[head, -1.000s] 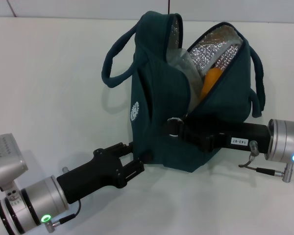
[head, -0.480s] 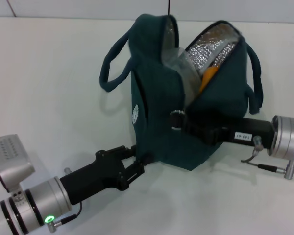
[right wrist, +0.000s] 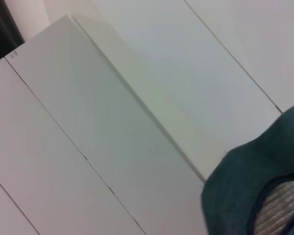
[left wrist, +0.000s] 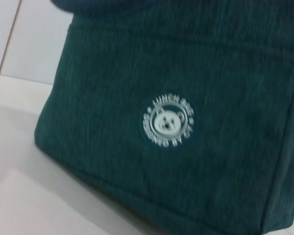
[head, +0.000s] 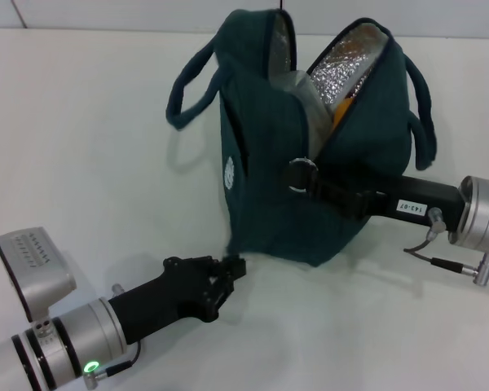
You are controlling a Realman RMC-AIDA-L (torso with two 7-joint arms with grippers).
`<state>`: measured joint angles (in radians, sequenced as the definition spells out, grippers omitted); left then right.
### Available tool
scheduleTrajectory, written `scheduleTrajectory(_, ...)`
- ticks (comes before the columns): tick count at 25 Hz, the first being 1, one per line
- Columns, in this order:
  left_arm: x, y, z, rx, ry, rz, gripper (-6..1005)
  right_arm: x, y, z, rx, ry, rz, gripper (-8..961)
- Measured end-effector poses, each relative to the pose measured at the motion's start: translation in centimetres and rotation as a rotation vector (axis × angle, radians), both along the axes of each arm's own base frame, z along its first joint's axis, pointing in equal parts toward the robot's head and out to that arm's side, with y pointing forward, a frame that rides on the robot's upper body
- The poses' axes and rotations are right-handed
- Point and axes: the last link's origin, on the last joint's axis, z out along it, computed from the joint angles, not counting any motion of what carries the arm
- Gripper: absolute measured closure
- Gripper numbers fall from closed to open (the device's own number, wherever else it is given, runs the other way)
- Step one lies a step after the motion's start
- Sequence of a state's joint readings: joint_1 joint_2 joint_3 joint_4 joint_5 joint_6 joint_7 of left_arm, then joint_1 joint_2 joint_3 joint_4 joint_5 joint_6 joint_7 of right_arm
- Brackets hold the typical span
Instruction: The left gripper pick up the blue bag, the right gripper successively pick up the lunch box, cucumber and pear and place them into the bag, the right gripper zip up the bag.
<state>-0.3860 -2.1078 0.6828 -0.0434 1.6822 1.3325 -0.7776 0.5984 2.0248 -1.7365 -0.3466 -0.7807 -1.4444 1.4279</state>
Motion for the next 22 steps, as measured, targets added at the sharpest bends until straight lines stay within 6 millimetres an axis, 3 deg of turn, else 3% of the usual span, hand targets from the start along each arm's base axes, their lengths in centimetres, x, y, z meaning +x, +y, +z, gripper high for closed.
scheduleTrajectory(6, 0.0, 0.2, 0.1, 0.011, -0.003, 0.006, 951, 0.0, 0.0, 0.0, -0.003, 0.003, -0.003, 942)
scheduleTrajectory(11, -0.4, 0.4, 0.9, 0.101, -0.04, 0.062, 952, 0.6, -0.3, -0.5, -0.024, -0.025, -0.014, 942)
scheduleTrajectory(17, -1.9, -0.9, 2.1, 0.192, -0.034, 0.112, 858, 1.2, -0.5, -0.5, -0.023, -0.038, -0.035, 942)
scheduleTrajectory(22, -1.5, -1.5, 2.7, 0.22, -0.075, 0.081, 801, 1.3, -0.5, -0.7, -0.025, -0.05, -0.031, 941)
